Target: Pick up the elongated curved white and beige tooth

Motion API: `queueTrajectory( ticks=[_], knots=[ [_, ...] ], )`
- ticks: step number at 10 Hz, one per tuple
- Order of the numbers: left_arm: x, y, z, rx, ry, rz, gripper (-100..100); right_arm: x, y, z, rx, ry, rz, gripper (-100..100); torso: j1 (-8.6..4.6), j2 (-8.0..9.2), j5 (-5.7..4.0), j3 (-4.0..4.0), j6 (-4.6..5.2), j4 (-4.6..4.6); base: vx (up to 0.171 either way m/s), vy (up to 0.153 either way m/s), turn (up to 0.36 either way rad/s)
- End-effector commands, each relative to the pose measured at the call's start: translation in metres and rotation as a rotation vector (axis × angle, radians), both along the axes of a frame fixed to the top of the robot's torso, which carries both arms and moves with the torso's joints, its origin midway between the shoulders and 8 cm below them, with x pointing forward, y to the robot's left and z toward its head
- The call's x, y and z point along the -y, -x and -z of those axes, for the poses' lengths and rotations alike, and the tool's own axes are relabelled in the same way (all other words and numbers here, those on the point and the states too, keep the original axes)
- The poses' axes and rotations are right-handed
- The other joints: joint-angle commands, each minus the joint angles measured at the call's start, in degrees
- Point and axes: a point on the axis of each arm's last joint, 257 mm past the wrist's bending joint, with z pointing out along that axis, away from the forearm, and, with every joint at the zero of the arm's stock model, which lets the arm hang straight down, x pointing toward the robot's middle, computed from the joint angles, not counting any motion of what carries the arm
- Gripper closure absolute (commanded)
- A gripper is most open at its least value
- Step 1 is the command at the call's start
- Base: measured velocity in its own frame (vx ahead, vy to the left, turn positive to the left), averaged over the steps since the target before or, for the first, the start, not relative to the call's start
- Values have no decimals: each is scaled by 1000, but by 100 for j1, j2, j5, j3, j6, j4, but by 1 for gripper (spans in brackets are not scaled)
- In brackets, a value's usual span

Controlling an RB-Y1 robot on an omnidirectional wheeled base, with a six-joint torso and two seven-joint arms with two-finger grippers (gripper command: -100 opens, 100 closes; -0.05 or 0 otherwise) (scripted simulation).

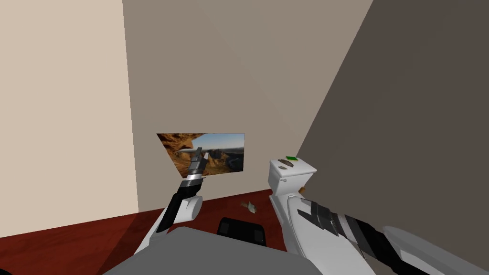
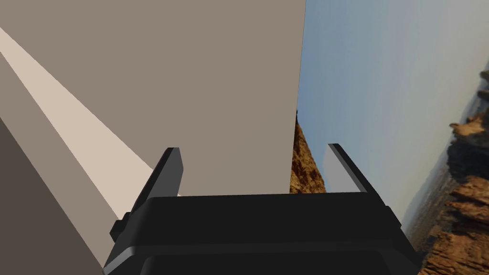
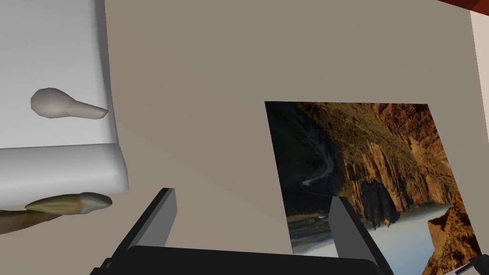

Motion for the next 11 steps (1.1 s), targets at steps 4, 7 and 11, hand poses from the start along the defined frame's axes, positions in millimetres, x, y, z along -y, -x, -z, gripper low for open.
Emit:
queueTrajectory(
  ticks=[4,7,11],
  knots=[
    [0,0,0,0,0,0,0,56,22,11,-69,219,-103,-100,0,-5,1,-3,6,-1,73,34,163],
    [0,0,0,0,0,0,0,96,38,14,-123,367,-179,-100,-2,-10,0,-6,1,-2,93,26,179],
    [0,0,0,0,0,0,0,154,57,5,-189,563,-283,-100,4,-37,1,-22,0,-9,145,32,187]
  ],
)
